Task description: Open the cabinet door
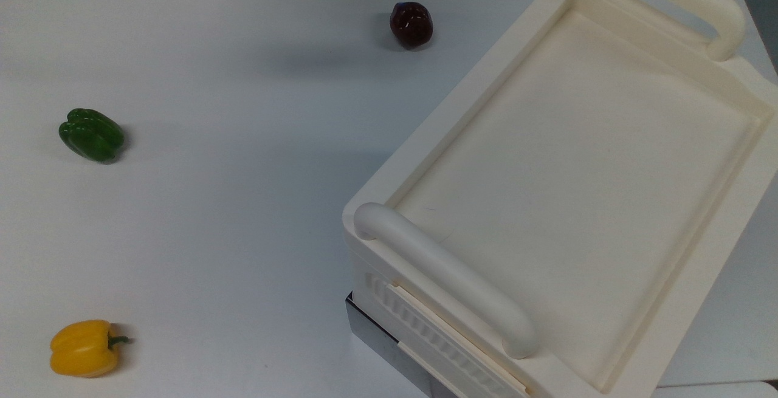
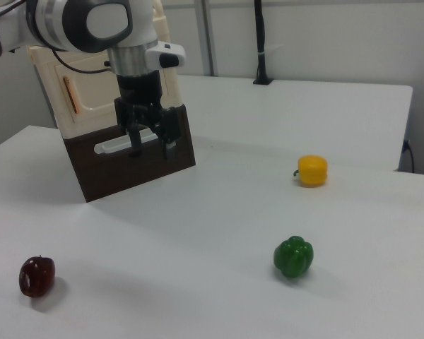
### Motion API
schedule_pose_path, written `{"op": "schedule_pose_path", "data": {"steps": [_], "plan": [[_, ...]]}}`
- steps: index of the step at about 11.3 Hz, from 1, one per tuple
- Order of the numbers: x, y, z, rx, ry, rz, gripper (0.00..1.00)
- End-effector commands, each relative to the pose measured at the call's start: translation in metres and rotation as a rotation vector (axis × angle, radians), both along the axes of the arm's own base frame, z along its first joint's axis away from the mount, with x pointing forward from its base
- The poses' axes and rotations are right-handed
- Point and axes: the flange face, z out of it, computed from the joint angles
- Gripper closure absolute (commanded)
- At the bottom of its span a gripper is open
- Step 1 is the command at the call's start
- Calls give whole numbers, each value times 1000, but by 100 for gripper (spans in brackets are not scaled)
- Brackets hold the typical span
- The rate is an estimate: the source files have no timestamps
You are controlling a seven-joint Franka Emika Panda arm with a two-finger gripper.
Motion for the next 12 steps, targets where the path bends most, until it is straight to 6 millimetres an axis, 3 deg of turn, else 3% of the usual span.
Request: {"op": "schedule_pose_path", "data": {"steps": [1, 6, 8, 9, 11, 12], "plan": [[-1, 6, 0, 21, -4, -1, 0], [8, 11, -16, 5, 23, 28, 0], [13, 12, -28, 36, 42, 200, 0], [14, 15, -28, 39, 40, 214, 0], [17, 18, -9, 81, -13, 260, 0], [17, 24, -7, 112, -28, 383, 0]]}}
